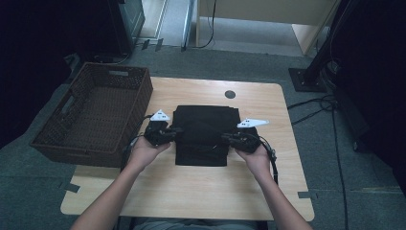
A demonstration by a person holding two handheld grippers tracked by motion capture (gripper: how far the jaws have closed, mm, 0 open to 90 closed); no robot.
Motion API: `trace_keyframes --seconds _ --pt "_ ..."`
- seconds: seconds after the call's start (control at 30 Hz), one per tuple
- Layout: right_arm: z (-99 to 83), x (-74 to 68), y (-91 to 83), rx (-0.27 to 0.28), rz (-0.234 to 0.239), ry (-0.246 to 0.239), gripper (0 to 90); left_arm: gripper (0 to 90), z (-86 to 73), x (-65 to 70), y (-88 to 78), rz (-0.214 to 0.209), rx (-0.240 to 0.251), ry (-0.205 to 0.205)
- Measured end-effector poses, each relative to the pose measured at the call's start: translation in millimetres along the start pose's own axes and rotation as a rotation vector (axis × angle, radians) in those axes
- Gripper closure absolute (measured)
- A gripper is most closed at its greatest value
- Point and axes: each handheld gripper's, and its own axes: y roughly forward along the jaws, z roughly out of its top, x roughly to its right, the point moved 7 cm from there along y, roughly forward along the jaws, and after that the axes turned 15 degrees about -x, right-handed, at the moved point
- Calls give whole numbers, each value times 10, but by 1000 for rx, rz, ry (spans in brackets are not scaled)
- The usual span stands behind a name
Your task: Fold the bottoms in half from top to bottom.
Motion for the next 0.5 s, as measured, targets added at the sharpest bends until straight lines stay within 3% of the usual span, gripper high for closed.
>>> trace_keyframes --seconds 0.23,0.37,0.5 --pt "-282 -121 -6 -68 -4 -28 737 773 -255 201 -31 -50 -47 6" --pt "-407 -176 -57 -74 7 -6 715 698 -335 262 -93 -50 -70 16" --pt "-395 -200 -170 -33 8 4 709 611 -314 277 -217 -54 -44 6"
